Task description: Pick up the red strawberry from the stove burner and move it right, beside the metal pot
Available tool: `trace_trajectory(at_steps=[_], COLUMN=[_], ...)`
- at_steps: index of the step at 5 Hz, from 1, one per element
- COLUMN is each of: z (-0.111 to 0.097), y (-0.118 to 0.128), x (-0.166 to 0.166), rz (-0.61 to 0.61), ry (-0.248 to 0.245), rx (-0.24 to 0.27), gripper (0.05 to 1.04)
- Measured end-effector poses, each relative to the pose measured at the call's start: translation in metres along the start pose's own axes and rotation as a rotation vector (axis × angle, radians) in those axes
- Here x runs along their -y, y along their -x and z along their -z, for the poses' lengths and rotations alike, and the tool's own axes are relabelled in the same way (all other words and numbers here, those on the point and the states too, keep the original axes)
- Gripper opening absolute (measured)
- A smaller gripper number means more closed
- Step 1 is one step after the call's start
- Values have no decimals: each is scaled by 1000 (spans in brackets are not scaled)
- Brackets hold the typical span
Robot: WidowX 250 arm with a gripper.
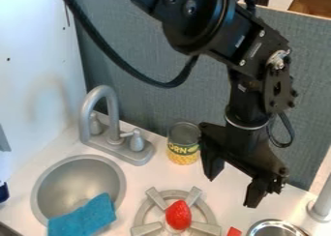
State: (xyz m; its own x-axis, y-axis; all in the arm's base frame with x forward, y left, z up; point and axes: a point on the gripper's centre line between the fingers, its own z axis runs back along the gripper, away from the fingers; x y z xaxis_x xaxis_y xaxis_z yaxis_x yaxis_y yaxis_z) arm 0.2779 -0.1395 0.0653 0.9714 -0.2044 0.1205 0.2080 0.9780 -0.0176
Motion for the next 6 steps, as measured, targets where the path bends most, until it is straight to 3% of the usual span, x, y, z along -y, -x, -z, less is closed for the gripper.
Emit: trace_trajectory(at_steps=[1,4,5,6], z=[9,60,76,104], y=[5,30,33,37], x=[-1,-47,-67,-73], rz=[-1,-78,-152,-187], ry=[-8,-147,-135,-143], rx=[-31,-72,-87,-137], gripper=[1001,1001,1001,1001])
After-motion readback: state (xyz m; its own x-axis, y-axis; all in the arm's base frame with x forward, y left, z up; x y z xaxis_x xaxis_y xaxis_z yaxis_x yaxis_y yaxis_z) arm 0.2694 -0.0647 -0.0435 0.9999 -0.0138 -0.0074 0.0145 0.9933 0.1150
